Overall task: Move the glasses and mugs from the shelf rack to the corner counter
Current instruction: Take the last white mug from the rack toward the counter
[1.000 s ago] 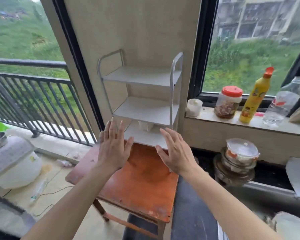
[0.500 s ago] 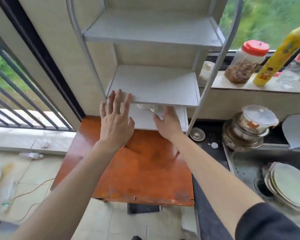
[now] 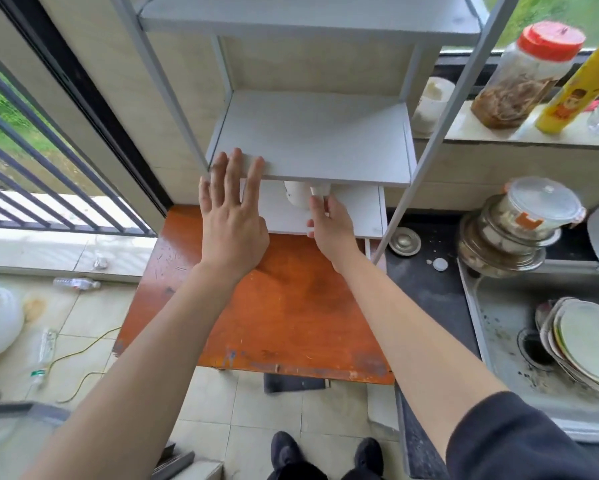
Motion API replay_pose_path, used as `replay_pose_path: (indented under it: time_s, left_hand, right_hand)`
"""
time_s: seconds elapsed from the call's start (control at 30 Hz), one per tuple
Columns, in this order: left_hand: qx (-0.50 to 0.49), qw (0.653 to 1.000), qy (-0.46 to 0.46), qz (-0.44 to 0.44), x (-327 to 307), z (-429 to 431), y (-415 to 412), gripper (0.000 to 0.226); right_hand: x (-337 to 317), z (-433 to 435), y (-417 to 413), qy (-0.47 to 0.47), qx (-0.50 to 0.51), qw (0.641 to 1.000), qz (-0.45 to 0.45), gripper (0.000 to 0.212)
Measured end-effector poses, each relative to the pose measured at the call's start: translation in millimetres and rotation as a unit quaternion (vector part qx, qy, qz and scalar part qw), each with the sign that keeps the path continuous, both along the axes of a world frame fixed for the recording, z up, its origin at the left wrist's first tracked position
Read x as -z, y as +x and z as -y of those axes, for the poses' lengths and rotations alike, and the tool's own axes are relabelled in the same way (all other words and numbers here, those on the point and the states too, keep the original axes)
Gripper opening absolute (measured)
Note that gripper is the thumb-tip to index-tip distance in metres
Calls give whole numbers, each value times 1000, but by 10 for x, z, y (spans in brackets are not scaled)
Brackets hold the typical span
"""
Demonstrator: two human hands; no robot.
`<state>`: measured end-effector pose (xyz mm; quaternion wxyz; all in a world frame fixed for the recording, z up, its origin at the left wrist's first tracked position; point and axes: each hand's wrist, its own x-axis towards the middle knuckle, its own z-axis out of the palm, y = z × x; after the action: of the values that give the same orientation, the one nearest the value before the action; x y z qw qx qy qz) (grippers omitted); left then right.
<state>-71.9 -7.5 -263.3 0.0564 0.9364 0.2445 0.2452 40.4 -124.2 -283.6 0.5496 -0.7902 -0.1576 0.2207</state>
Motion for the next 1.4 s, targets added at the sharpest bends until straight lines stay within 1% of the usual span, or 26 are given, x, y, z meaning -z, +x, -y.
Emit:
replay_pose_path:
  time_s: [0.13, 0.23, 0.37, 0.47, 0.6, 0.8, 0.87, 0.93, 1.03, 1.17, 1.27, 1.3, 1.4]
  left_hand:
    - [-5, 1000, -4, -19, -46, 21, -14, 86]
    - [-16, 999, -17, -35, -99, 78, -24, 87]
    - [-20, 995, -54, -81, -243, 120, -61, 86]
    - [-19, 987, -119, -107, -413, 143, -125, 77]
    - [-23, 984, -169, -57, -511, 346, -300, 60]
    - [-19, 977, -212, -31, -397, 698, -529, 51]
    - [12, 970, -242, -22, -374, 805, -493, 49]
    - [51, 966, -253, -22, -359, 911, -406, 49]
    - [131, 960, -243, -45, -341, 1089, -227, 50]
    - [232, 946, -219, -66, -226, 1450, 44, 51]
    - [326, 919, -201, -89, -127, 1984, 201, 51]
    - [357, 907, -204, -95, -123, 2249, 221, 52]
    - [448, 864, -201, -109, -173, 3083, 220, 56]
  right_hand:
    - [5, 297, -113, 18, 12, 998, -62, 29]
    - [-41, 544, -178, 9, 12, 995, -94, 26]
    - [-218, 866, -276, -30, -20, 998, -56, 31]
    - [-336, 1063, -341, -8, -27, 999, -39, 33]
    - [-421, 1305, -392, 47, -9, 998, -42, 36]
    - [-428, 1629, -479, 118, 26, 991, -49, 39]
    - [-446, 1741, -559, 130, 42, 990, -38, 43]
    - [-466, 1865, -647, 122, 63, 990, -14, 43]
    - [-511, 2133, -828, 88, 139, 986, 33, 44]
    - [-506, 2653, -1077, 65, 233, 969, 56, 45]
    - [-490, 3149, -1374, 34, 319, 945, 57, 36]
    - [-473, 3370, -1496, 23, 355, 933, 63, 36]
    - [-476, 4052, -1870, 1, 447, 890, 84, 41]
